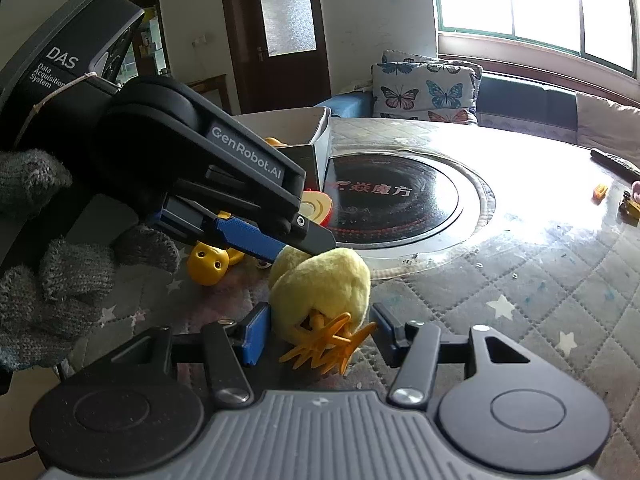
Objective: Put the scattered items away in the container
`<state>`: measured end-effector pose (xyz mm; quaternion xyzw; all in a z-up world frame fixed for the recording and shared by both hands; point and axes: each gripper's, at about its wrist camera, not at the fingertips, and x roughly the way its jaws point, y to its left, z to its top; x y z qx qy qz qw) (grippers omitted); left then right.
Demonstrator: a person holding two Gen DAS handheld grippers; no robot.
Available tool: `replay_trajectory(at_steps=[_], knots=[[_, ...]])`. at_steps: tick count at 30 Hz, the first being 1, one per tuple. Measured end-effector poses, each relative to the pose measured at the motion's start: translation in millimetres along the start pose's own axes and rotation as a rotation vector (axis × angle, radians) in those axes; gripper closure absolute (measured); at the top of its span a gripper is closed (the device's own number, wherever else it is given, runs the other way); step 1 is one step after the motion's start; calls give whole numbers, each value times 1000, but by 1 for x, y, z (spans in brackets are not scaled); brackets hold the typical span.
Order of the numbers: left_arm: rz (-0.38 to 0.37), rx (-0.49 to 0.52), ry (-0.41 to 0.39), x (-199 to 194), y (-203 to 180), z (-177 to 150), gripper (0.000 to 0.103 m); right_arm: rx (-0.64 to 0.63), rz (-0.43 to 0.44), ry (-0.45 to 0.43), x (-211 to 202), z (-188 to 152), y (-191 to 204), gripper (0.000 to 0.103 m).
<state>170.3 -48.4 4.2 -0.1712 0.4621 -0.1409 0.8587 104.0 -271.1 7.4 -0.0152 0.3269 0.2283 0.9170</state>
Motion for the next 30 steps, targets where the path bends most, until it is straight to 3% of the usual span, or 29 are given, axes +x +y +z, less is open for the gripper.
replay_trajectory(at_steps=[16,30], knots=[[-5,-10,3,4,2,1,64,38,21,-8,2,-4,-1,53],[-12,-22,13,10,4,2,63,49,14,-11,3,-1,2,49]])
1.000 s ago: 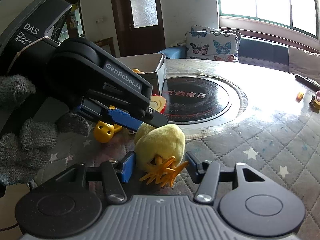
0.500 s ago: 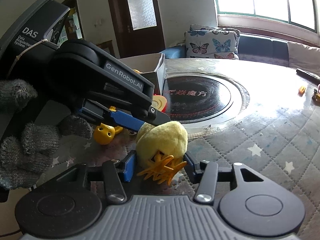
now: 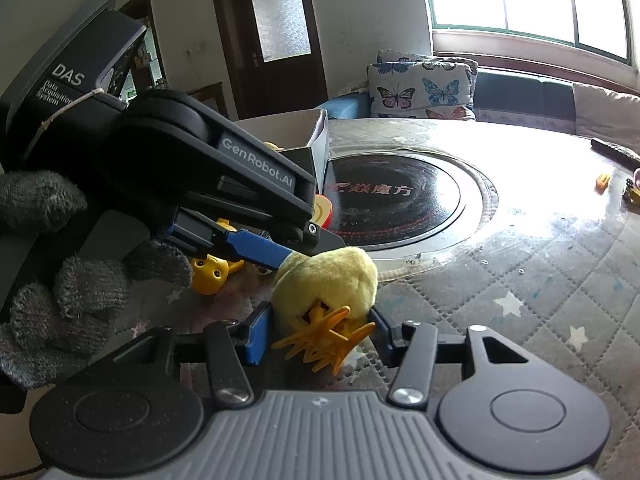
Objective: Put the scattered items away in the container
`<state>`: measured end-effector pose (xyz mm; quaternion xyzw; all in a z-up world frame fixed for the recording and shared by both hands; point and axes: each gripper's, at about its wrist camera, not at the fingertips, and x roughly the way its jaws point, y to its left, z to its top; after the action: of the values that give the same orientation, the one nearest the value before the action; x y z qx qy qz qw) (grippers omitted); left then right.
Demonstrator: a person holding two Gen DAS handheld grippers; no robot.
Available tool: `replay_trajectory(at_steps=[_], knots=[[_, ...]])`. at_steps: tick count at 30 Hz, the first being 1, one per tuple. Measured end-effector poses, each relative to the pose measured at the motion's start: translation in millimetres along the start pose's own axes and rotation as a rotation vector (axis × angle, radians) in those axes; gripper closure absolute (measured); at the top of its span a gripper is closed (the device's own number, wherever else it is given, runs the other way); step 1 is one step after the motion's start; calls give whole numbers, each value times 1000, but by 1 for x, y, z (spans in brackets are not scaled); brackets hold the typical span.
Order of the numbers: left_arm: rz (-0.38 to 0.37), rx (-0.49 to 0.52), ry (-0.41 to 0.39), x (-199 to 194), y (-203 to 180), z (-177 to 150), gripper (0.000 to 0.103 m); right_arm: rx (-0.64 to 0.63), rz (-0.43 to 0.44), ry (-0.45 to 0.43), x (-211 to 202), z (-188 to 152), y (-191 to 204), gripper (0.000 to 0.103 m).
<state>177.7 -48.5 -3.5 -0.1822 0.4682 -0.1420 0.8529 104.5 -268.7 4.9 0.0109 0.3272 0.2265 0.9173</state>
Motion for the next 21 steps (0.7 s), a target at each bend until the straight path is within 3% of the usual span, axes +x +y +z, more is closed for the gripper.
replay_trajectory(at_steps=[21], knots=[[-8,-25,22,10,4,2,62,-10,-5,12,3,2,3,52]])
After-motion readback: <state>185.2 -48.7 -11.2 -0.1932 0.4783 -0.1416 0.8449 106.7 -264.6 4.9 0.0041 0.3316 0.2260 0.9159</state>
